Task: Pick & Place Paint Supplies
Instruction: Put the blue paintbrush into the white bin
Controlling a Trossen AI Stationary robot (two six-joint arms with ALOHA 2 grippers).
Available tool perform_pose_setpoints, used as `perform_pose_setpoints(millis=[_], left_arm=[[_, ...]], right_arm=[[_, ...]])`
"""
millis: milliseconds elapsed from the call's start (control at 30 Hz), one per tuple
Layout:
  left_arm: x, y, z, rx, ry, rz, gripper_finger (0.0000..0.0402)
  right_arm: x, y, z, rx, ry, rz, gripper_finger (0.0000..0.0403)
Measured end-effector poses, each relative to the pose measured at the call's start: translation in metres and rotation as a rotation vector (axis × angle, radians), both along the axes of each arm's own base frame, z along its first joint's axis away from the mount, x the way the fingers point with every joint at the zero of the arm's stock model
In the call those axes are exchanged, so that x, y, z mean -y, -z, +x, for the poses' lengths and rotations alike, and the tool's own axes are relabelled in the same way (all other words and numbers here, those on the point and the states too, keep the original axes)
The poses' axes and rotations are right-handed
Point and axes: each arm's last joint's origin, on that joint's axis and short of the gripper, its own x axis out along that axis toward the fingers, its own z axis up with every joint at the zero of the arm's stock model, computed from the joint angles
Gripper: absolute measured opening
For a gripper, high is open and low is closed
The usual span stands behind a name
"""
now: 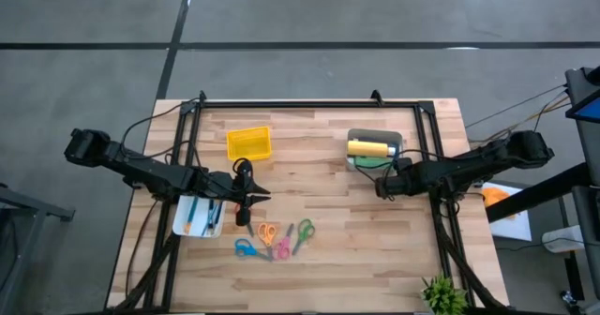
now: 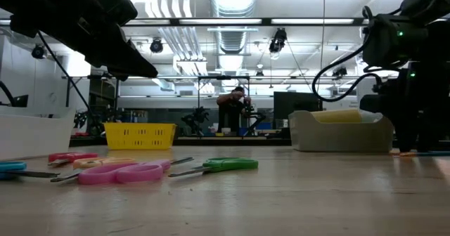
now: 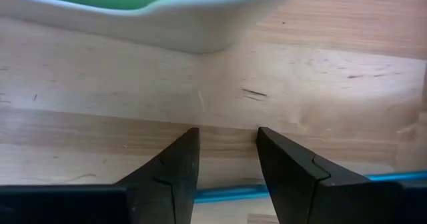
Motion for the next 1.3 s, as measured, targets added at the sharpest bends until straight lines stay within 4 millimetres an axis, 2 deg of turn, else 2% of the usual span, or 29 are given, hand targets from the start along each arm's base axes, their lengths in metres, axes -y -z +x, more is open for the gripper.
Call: perform_pose_setpoints(millis=[200,300,433,800,1067,1300], left_arm=[[0.000,0.000,0.000,0.000,0.000,0.000,0.0071],[0.000,0.000,0.000,0.000,0.000,0.000,0.0071],[0.000,0.000,0.000,0.000,0.000,0.000,0.0071],[0.000,0.000,0.000,0.000,0.000,-0.001,0.0071],[0.000,0.000,0.000,0.000,0.000,-0.001,0.0071],[0.000,0.000,0.000,0.000,-0.002,-0.003,0.0071]], right_arm=[[0.000,-0.003,0.004,0.013,-0.011,0.007,0.0148],[-0.002,-0.008,0.014,0.091,-0.033,0.016,0.0148],[-0.002,-0.017,0.024,0.112,-0.147,0.006,0.0148],[-0.006,-0.056,0.045,0.043,-0.651,-0.021,0.0148],[-0.010,-0.057,0.037,-0.070,-0.967,0.125,0.0148],[-0.009,-0.050,0.030,-0.125,-0.971,0.146,0.0148]])
